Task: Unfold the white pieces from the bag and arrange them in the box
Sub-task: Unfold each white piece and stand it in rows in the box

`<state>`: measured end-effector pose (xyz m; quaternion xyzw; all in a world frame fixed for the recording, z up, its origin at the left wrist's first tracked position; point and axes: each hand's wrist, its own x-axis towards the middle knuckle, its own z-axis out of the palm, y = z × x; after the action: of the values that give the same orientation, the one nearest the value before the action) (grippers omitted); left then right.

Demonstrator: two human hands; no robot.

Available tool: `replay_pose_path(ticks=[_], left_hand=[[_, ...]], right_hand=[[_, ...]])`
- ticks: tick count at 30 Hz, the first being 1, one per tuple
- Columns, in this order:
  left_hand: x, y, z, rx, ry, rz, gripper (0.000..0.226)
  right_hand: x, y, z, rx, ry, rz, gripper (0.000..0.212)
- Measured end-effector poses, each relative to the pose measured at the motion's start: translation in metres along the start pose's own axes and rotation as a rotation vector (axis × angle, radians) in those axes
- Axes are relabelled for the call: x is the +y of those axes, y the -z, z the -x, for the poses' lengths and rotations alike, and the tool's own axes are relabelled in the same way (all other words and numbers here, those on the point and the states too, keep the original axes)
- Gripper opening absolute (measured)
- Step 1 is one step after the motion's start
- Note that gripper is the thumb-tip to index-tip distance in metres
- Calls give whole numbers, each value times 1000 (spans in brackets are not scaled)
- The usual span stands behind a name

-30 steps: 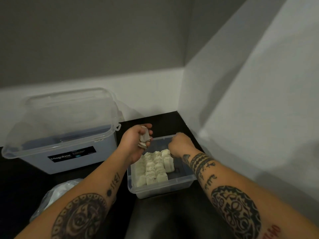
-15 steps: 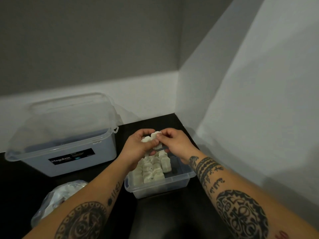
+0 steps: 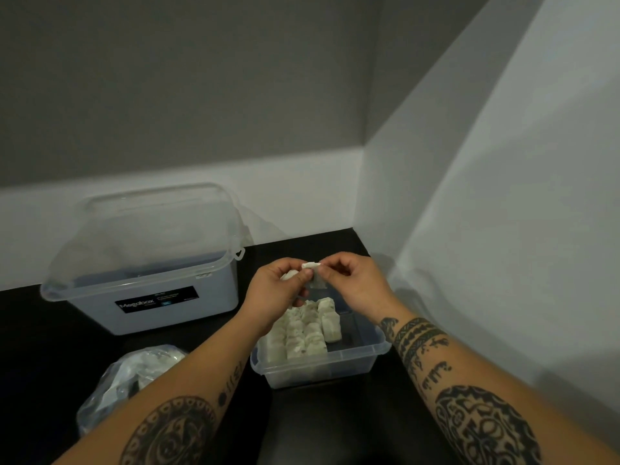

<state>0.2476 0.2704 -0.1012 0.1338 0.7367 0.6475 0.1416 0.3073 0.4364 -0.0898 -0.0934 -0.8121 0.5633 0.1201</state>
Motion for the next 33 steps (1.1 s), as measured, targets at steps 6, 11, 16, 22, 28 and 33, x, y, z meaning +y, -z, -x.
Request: replay_pose_path(ticks=[6,11,16,22,28,33], left_hand=[[-5,-4,-2,1,16,-3,5],[-11,-2,-7,24,40,-53,10],[-21,10,-14,112,74,-50,7],[-25,14,-15,82,67,-150,7],[-25,14,-15,63,69,-184,5],[-23,16,-15,55,78,-175,6]], right_hand=[[5,1,-3,-70,-22,72,9],[13,-2,-3,-37,-148,229,5],[39,-21,-2,-181,-367,540,19],[58,-42,-9,-159,-560,759,27],[64,-48,-12,-165,-605,796,25],[65,-49,-16,-154,-646,765,23]])
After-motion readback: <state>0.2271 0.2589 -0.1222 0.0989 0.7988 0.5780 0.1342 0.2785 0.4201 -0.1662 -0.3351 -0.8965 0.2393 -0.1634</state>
